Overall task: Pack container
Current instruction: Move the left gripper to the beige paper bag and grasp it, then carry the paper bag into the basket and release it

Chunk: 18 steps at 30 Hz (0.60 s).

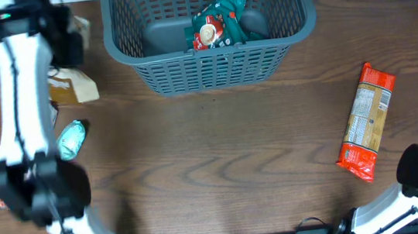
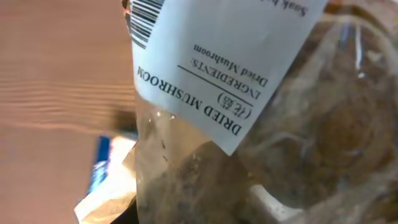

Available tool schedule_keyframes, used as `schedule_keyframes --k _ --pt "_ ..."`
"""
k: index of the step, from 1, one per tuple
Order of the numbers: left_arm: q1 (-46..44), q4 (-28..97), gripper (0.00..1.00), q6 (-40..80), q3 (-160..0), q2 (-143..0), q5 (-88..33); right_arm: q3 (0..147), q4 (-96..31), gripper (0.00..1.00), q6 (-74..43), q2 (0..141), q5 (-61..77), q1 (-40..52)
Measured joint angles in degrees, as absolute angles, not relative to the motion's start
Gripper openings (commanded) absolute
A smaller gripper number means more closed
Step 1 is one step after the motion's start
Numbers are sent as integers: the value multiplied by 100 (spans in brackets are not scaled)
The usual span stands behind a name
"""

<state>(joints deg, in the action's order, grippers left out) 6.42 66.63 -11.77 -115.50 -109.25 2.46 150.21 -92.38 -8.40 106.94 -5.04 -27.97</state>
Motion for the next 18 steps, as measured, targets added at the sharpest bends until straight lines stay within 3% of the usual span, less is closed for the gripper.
schedule_keyframes --k 10,18 --pt "454 6283 6 -1317 -11577 -9397 196 14057 -9258 99 -860 10886 -499 -2842" --pt "-1046 4812 6 -2668 -11644 -8910 -414 13788 -9258 99 -856 10908 -392 -2842"
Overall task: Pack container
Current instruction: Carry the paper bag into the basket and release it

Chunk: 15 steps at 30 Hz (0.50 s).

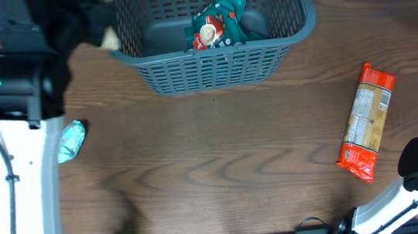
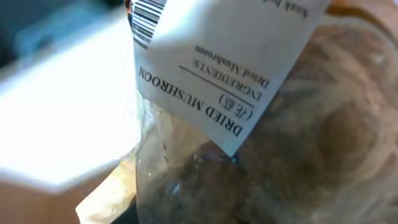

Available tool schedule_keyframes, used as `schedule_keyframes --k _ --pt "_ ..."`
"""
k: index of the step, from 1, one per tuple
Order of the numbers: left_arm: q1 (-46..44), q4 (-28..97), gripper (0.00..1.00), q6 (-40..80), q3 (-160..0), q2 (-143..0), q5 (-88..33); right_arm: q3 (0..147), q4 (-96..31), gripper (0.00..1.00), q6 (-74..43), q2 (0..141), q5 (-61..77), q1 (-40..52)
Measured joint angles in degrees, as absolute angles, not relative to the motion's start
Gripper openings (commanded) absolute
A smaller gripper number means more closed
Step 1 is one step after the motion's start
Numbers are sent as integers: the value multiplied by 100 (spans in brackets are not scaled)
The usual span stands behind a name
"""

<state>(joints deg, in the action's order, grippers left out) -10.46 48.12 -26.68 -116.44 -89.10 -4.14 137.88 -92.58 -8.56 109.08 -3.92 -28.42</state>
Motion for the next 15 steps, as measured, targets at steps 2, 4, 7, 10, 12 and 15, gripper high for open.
schedule_keyframes --k 2,4,7,10,12,15 --pt "-1428 4442 6 -3009 -11644 -8980 -502 13788 -9258 99 -858 10908 -340 -2842" --pt "-1699 4143 6 -3240 -11646 -9111 -585 13788 -9264 99 -856 10908 -305 -2842" --pt "-1994 3747 6 -3614 -11666 -9472 -650 13788 -9286 99 -849 10908 -231 -2842" --pt "-2115 3485 6 -3929 -11681 -10068 -716 13788 -9332 99 -836 10908 -187 -2842" --pt "-2115 3402 14 -4040 -11681 -10447 -716 13788 -9360 99 -832 10908 -169 -2842" --pt "-2064 3402 22 -4097 -11681 -11128 -714 13788 -9369 99 -829 10908 -148 -2842"
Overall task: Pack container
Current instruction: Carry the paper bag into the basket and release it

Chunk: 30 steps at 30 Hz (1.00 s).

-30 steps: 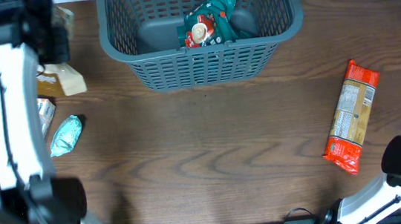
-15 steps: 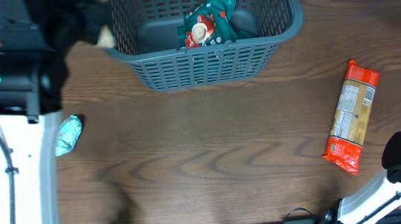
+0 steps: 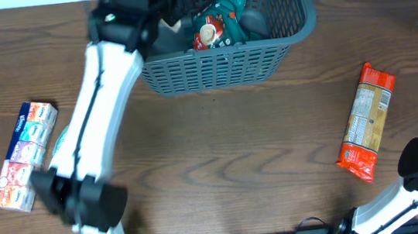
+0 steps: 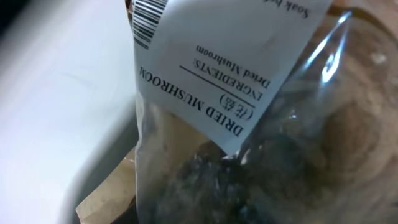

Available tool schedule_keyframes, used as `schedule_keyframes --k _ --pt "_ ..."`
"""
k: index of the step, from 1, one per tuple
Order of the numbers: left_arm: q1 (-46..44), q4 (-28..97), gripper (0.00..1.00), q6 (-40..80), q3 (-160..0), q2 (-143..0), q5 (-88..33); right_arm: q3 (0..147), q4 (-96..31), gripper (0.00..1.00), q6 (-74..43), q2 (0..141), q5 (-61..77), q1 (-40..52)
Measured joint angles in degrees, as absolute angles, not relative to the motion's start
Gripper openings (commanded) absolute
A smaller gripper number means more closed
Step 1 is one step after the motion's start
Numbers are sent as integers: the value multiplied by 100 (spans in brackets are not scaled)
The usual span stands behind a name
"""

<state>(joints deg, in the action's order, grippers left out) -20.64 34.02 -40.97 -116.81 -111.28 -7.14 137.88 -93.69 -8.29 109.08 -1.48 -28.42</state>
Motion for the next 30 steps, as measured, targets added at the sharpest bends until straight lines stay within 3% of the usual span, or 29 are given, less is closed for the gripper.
schedule_keyframes --k 5,8,11,12,13,14,15,24,30 --pt "-1949 3570 24 -4051 -11681 -12029 -714 13788 -9389 99 -805 10908 -143 -2842" --pt "-1898 3795 29 -4049 -11681 -12366 -709 13788 -9393 99 -784 10908 -130 -2842" --pt "-1885 3942 42 -4029 -11679 -12486 -714 13788 -9393 99 -760 10908 -126 -2842" --pt "-1885 3948 49 -4051 -11679 -12486 -716 13788 -9391 99 -757 10908 -126 -2842" --pt "-1885 3951 66 -4038 -11679 -12484 -716 13788 -9391 99 -755 10908 -126 -2842" --pt "-1885 3955 90 -4025 -11679 -12473 -714 13788 -9391 99 -744 10908 -126 -2842" --pt "-1887 3966 98 -4016 -11679 -12473 -714 13788 -9391 99 -742 10908 -126 -2842" --pt "-1881 4158 98 -4014 -11679 -12029 -421 13788 -9395 99 -718 10908 -126 -2842" --pt "-1826 4143 98 -4007 -11760 -10512 -187 13788 -9404 99 -718 10908 -126 -2842"
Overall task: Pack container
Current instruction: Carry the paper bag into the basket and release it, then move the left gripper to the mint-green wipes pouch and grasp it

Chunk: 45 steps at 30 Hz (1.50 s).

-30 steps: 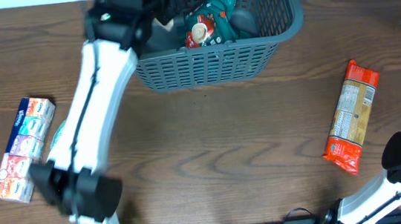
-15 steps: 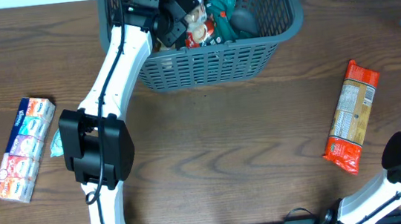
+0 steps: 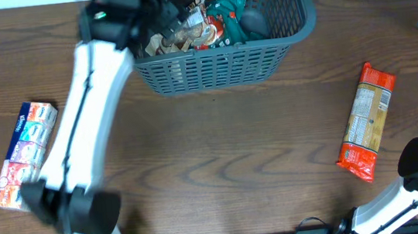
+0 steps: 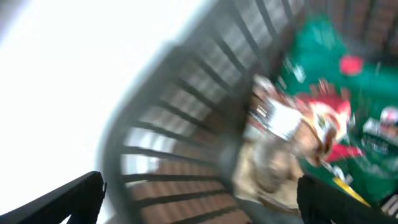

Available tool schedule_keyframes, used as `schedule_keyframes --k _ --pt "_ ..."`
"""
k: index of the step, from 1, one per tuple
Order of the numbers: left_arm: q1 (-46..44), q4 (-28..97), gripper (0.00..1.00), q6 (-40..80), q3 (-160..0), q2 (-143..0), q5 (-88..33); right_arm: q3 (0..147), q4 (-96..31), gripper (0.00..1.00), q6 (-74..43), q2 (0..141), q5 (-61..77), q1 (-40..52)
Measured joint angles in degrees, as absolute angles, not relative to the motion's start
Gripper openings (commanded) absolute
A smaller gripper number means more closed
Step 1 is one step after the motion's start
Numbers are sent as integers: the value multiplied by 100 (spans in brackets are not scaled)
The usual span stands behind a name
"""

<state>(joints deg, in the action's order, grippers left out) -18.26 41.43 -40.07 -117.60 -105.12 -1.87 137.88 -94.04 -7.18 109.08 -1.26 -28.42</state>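
The grey slatted basket (image 3: 215, 68) stands at the table's back edge. Inside it lie a clear bag of dried mushrooms (image 3: 177, 36) on the left and a green and red packet (image 3: 230, 9) on the right. My left gripper hangs over the basket's left part, open and empty. The blurred left wrist view shows the left gripper (image 4: 200, 186) with its black fingers (image 4: 68, 200) spread wide, the mushroom bag (image 4: 280, 146) lying free below, the green packet (image 4: 348, 93) beside it. A dark piece of my right gripper shows at the right edge.
A multicoloured tissue pack (image 3: 26, 156) lies at the left. An orange pasta packet (image 3: 366, 120) lies at the right. The left arm (image 3: 80, 146) stretches from the front left up to the basket. The right arm's base sits at the front right corner.
My left gripper has opened and let go of the mushroom bag, which now lies in the left part of the basket. The gripper has shifted slightly left over the basket.
My left gripper was shut on the mushroom bag above the table's far left. Then it held the bag near the basket's left rim, then over the basket's inside. Now the bag rests in the basket and the gripper is open.
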Motion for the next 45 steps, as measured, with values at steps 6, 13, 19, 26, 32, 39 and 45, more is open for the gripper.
schedule_keyframes --k 6,13,19,26,32,39,45 --pt "-1345 5065 99 -3293 -11994 -8956 325 13788 -9404 99 -718 10908 -126 -2842" --pt "193 7950 99 -1619 -11985 -8407 895 13788 -9406 99 -718 10908 -123 -2842" --pt "1192 7935 99 -1083 -11067 -8429 532 13788 -9400 99 -718 10908 -123 -2842" --pt "1627 6748 99 -1225 -9074 -8383 -12 13788 -9389 99 -718 10908 -123 -2842" --pt "1798 5070 99 -1428 -7266 -8390 -139 13788 -9319 99 -707 10908 -137 -2842" --pt "1981 3492 98 -1525 -5690 -8401 -158 13788 -9271 99 -676 10908 -174 -2842" --pt "1988 2893 99 -1586 -5103 -8818 -176 13788 -9271 99 -676 10908 -180 -2842"
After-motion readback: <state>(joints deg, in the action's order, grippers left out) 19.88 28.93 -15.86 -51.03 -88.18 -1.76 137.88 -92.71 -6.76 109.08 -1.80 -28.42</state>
